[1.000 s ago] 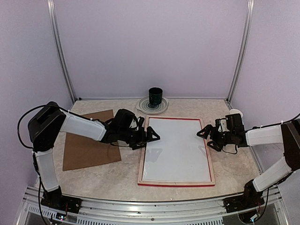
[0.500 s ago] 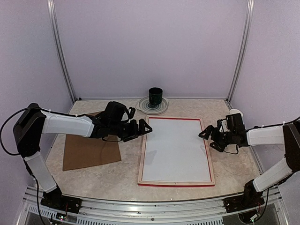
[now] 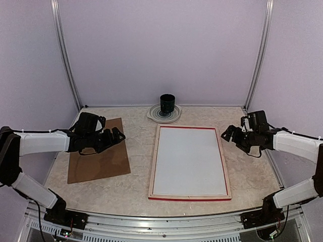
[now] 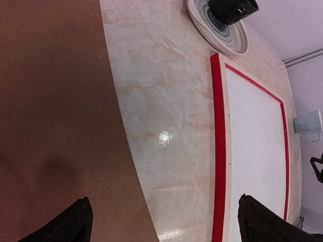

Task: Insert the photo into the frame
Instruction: Pick up the backboard from the center of the board.

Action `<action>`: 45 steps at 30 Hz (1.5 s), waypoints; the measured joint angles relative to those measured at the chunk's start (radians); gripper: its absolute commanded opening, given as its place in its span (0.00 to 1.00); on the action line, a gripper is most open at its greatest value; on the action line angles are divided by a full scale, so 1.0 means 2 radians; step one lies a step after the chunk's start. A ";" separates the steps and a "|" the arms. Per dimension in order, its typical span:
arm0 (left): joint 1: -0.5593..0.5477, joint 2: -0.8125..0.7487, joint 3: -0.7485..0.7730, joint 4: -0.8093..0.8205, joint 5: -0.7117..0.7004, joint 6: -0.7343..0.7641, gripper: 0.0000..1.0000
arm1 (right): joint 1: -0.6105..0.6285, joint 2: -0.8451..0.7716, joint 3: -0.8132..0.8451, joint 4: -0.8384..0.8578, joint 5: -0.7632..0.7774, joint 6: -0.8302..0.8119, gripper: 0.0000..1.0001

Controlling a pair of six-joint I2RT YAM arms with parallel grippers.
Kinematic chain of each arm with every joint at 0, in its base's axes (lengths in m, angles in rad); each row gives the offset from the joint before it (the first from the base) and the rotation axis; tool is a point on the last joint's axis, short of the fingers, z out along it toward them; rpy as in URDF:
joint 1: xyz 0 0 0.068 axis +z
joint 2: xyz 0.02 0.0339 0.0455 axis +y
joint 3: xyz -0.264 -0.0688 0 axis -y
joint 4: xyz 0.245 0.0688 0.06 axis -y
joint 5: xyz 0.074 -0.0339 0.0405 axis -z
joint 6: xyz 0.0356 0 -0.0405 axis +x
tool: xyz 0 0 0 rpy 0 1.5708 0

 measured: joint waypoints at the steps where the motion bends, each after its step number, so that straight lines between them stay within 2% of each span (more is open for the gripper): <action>1: 0.014 -0.010 -0.006 -0.003 -0.001 0.002 0.99 | 0.003 -0.001 0.009 -0.005 0.007 -0.003 0.99; 6: 0.083 -0.052 -0.027 -0.011 -0.010 0.006 0.99 | 0.052 0.005 0.078 -0.051 0.075 -0.023 0.99; 11: 0.096 -0.094 -0.038 -0.029 -0.056 0.007 0.99 | 0.120 0.041 0.177 -0.093 0.164 -0.071 0.99; 15: 0.117 -0.120 -0.038 -0.045 -0.081 0.009 0.99 | 0.141 0.045 0.194 -0.084 0.188 -0.117 0.99; 21: 0.172 -0.140 -0.036 -0.089 -0.120 0.006 0.99 | 0.134 0.047 0.173 -0.041 0.145 -0.148 0.99; 27: 0.192 -0.137 -0.019 -0.111 -0.149 0.009 0.99 | 0.150 0.079 0.194 -0.019 0.085 -0.161 0.99; 36: 0.216 -0.063 -0.009 -0.105 -0.150 0.019 0.99 | 0.213 0.224 0.373 -0.045 0.059 -0.153 0.99; 45: 0.241 -0.014 -0.004 -0.085 -0.154 0.027 0.99 | 0.273 0.381 0.517 -0.075 0.016 -0.123 0.99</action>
